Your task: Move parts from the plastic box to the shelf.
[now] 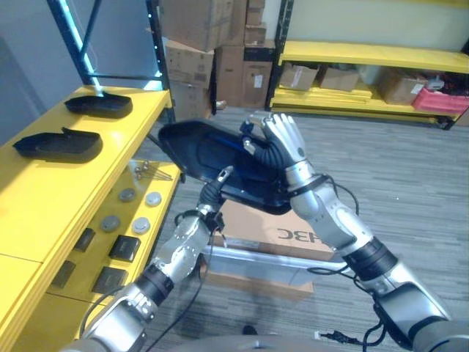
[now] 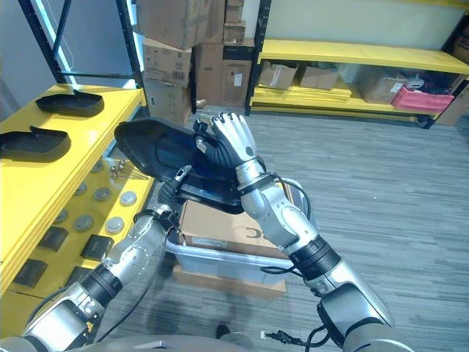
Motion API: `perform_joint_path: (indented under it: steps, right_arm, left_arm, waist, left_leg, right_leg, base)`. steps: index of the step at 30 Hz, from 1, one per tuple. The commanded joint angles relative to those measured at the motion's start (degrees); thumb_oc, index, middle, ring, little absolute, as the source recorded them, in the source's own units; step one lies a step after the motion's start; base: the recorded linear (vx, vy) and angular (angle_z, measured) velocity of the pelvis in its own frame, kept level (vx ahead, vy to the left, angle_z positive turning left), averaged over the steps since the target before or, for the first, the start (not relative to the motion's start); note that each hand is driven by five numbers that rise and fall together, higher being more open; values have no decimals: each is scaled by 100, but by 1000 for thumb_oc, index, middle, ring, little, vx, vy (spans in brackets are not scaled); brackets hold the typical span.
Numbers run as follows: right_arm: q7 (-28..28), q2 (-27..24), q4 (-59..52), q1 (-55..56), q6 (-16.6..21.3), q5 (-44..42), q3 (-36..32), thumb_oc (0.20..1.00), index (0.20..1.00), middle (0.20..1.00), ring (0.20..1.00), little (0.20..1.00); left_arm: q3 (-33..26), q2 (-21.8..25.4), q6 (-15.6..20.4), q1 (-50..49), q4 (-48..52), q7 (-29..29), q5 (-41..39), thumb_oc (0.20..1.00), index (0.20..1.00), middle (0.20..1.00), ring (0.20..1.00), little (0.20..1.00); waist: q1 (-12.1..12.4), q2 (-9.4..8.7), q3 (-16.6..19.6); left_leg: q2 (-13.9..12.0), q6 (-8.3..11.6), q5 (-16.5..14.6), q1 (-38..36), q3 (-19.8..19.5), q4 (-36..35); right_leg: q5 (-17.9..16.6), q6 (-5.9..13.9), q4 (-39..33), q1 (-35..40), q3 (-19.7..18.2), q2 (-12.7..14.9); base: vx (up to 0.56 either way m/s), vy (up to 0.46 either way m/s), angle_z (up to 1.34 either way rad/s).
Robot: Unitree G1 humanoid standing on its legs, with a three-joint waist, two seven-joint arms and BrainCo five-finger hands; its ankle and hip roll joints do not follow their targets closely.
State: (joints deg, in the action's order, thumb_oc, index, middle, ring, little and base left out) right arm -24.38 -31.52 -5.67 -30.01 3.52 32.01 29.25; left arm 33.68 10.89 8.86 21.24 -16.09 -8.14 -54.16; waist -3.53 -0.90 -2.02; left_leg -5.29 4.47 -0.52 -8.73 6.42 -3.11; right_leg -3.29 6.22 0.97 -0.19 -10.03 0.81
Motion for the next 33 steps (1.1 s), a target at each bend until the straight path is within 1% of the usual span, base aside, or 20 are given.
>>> perform_joint_path:
  steps: [1, 7, 9, 10, 13, 14, 15, 17, 18, 20, 21, 24, 25, 26, 27, 28, 29, 30, 31, 33]
  right_arm:
    - [-187, 816, -784, -118, 818, -666, 435, 200, 200, 200, 200, 200]
    - [-206, 867, -785, 91, 986, -925, 296, 200, 200, 200, 200, 200]
    - [-32, 911, -783, 207, 1186, -1395, 222, 200, 200, 200, 200, 200]
    - [-27, 914, -780, 205, 1190, -1402, 222, 200, 200, 200, 200, 200]
    - [539, 1133, -670, 432, 1526, -2826, 154, 200, 200, 200, 200, 200]
    - [860, 1233, -470, 585, 1638, -3648, 18, 200, 200, 200, 200, 200]
    - [860, 1233, -470, 585, 1638, -3648, 18, 200, 200, 200, 200, 200]
    - [1208, 1174, -373, 754, 1721, -4282, -214, 200, 200, 200, 200, 200]
    - [1211, 1176, -371, 760, 1722, -4285, -211, 200, 200, 200, 200, 200]
    - [1356, 1146, -313, 839, 1754, -4580, -317, 200, 200, 200, 200, 200]
    - [1432, 1142, -233, 875, 1748, -4756, -409, 200, 200, 200, 200, 200]
    - [1503, 1141, -205, 948, 1803, -4910, -502, 200, 200, 200, 200, 200]
    - [1521, 1103, -164, 960, 1774, -4893, -522, 200, 200, 200, 200, 200]
    - [1529, 1061, -93, 971, 1770, -4892, -527, 200, 200, 200, 200, 200]
    - [1478, 1005, -30, 977, 1758, -4858, -578, 200, 200, 200, 200, 200]
    - [1466, 985, -88, 1004, 1761, -4845, -624, 200, 200, 200, 200, 200]
    - [1466, 983, -90, 1003, 1760, -4845, -626, 200, 200, 200, 200, 200]
    - [1502, 936, -176, 1069, 1772, -4836, -681, 200, 200, 200, 200, 200]
    - [1525, 914, -319, 1191, 1750, -4839, -745, 200, 200, 200, 200, 200]
    - [1527, 913, -325, 1198, 1747, -4839, -747, 200, 200, 200, 200, 200]
  left_arm:
    - [-488, -208, 743, 780, 390, -338, 749, 200, 200, 200, 200, 200]
    - [-960, 241, 1007, 400, 999, -798, 1798, 200, 200, 200, 200, 200]
    - [-1242, 571, 1076, 161, 1353, -993, 2490, 200, 200, 200, 200, 200]
    - [-1242, 574, 1070, 152, 1365, -1000, 2497, 200, 200, 200, 200, 200]
    - [-1491, 891, 1082, -153, 1731, -1020, 3070, 200, 200, 200, 200, 200]
    - [-1702, 1107, 1092, -434, 1953, -1009, 3382, 200, 200, 200, 200, 200]
    - [-1702, 1107, 1092, -434, 1953, -1009, 3382, 200, 200, 200, 200, 200]
    - [-2015, 1390, 1139, -855, 2312, -881, 3620, 200, 200, 200, 200, 200]
    - [-2016, 1391, 1134, -866, 2318, -881, 3620, 200, 200, 200, 200, 200]
    - [-2191, 1521, 1161, -1072, 2494, -859, 3779, 200, 200, 200, 200, 200]
    - [-2343, 1624, 1189, -1210, 2597, -869, 3857, 200, 200, 200, 200, 200]
    - [-2463, 1650, 1211, -1356, 2709, -836, 3872, 200, 200, 200, 200, 200]
    - [-2513, 1636, 1242, -1393, 2699, -823, 3877, 200, 200, 200, 200, 200]
    - [-2536, 1617, 1257, -1451, 2695, -780, 3838, 200, 200, 200, 200, 200]
    - [-2558, 1586, 1316, -1490, 2684, -690, 3702, 200, 200, 200, 200, 200]
    - [-2547, 1594, 1341, -1481, 2684, -641, 3652, 200, 200, 200, 200, 200]
    - [-2547, 1593, 1340, -1479, 2685, -639, 3650, 200, 200, 200, 200, 200]
    - [-2534, 1614, 1351, -1430, 2678, -612, 3652, 200, 200, 200, 200, 200]
    - [-2514, 1653, 1327, -1425, 2700, -539, 3622, 200, 200, 200, 200, 200]
    - [-2513, 1653, 1325, -1430, 2704, -538, 3621, 200, 200, 200, 200, 200]
  waist:
    - [107, -53, -54]
    - [228, -53, -72]
    - [323, -35, -116]
    - [314, -39, -113]
    - [450, -23, -182]
    - [575, -17, -229]
    - [575, -17, -229]
    - [797, -18, -299]
    - [774, -14, -300]
    - [971, 1, -372]
    - [1062, 17, -461]
    - [1075, 29, -478]
    - [1055, 32, -486]
    - [1038, 43, -482]
    - [1003, 70, -464]
    - [984, 88, -447]
    - [985, 92, -438]
    - [937, 117, -410]
    - [930, 157, -333]
    - [924, 157, -329]
  left_leg:
    - [-40, -111, -1086, -55, 145, 848]
    - [-40, -100, -1050, 1, 93, 839]
    - [-56, -76, -1024, 63, 21, 853]
    - [-56, -76, -1025, 67, 14, 856]
    - [-76, -43, -971, 178, -123, 876]
    - [-89, -3, -933, 273, -267, 905]
    - [-89, -3, -933, 273, -267, 905]
    - [-100, 106, -802, 516, -609, 975]
    - [-102, 106, -850, 492, -627, 986]
    - [-105, 211, -728, 660, -890, 999]
    - [-100, 339, -489, 894, -1243, 965]
    - [-88, 368, -414, 1075, -1418, 870]
    - [-141, 353, -358, 1202, -1273, 857]
    - [-242, 318, -341, 1224, -899, 838]
    - [-526, 300, -198, 1242, 240, 806]
    - [-655, 308, -115, 1224, 699, 776]
    - [-658, 304, -94, 1237, 698, 763]
    - [-794, 330, -13, 1203, 1193, 713]
    - [-822, 368, 52, 1160, 1443, 618]
    - [-820, 367, 56, 1161, 1436, 612]
  right_leg:
    - [1523, 219, 1208, -104, 103, 15]
    - [1528, 208, 1211, -130, 182, 38]
    - [1544, 190, 1204, -142, 238, 59]
    - [1545, 190, 1204, -142, 245, 61]
    - [1550, 159, 1192, -153, 376, 103]
    - [1554, 123, 1161, -131, 525, 144]
    - [1554, 123, 1161, -131, 525, 144]
    - [1533, 52, 1088, -101, 896, 205]
    - [1585, 54, 1100, -67, 920, 207]
    - [1603, 1, 1054, -23, 1234, 262]
    - [1607, -27, 1040, -3, 1652, 356]
    - [1655, -36, 1006, 17, 1995, 433]
    - [1693, -32, 1002, 17, 2195, 490]
    - [1752, -37, 1021, 36, 2349, 548]
    - [1748, -14, 1014, 98, 2776, 684]
    - [1717, 0, 971, 160, 2961, 728]
    - [1691, -3, 950, 151, 2964, 720]
    - [1692, 31, 935, 228, 3201, 768]
    - [1643, 76, 853, 332, 3407, 801]
    - [1640, 77, 846, 338, 3415, 801]
  base:
    - [-14, -30, -6]
    - [-6, -25, 1]
    - [-9, -46, 9]
    - [-23, -44, 21]
    - [-22, -57, 39]
    - [-12, -75, 40]
    - [-9, -80, 85]
    - [-21, -116, 76]
    - [-16, -117, 68]
    - [-56, -103, 126]
    - [-73, -107, 141]
    - [-65, -57, 128]
    - [-53, 15, 90]
    - [-36, 86, 183]
    - [-10, 107, 193]
    - [-21, 87, 211]
    - [1, 67, 127]
    - [76, 101, 132]
    - [82, 100, 124]
    - [57, 56, 94]
